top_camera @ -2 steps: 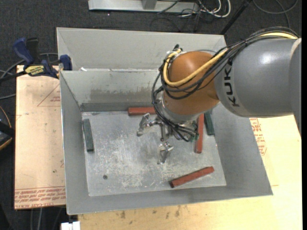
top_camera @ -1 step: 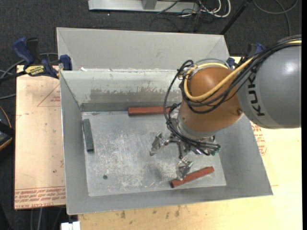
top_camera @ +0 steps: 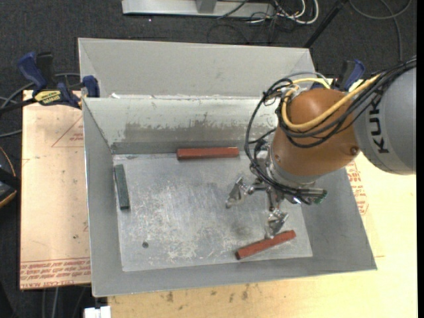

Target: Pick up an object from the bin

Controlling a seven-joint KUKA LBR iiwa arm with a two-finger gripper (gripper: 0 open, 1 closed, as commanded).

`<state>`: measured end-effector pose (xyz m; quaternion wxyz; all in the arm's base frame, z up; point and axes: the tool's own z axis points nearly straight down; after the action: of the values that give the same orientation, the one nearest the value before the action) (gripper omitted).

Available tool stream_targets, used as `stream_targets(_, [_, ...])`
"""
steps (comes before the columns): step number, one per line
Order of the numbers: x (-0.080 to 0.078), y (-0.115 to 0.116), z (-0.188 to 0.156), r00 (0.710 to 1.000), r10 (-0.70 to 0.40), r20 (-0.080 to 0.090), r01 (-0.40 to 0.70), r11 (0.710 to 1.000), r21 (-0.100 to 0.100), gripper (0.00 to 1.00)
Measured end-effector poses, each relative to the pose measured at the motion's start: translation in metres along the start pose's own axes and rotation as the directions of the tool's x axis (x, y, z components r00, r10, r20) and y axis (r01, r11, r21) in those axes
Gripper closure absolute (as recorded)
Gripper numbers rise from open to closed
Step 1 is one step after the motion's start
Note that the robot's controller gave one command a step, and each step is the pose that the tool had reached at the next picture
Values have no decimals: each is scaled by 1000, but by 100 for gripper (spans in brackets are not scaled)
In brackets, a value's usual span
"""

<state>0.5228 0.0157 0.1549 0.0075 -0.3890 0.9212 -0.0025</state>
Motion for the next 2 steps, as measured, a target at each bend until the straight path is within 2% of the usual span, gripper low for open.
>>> stream_targets(1, [28,30,72,999,-50,-8,50,999,-11,100])
stream_targets(2, [28,30,72,999,-49,-8,49,999,-11,100])
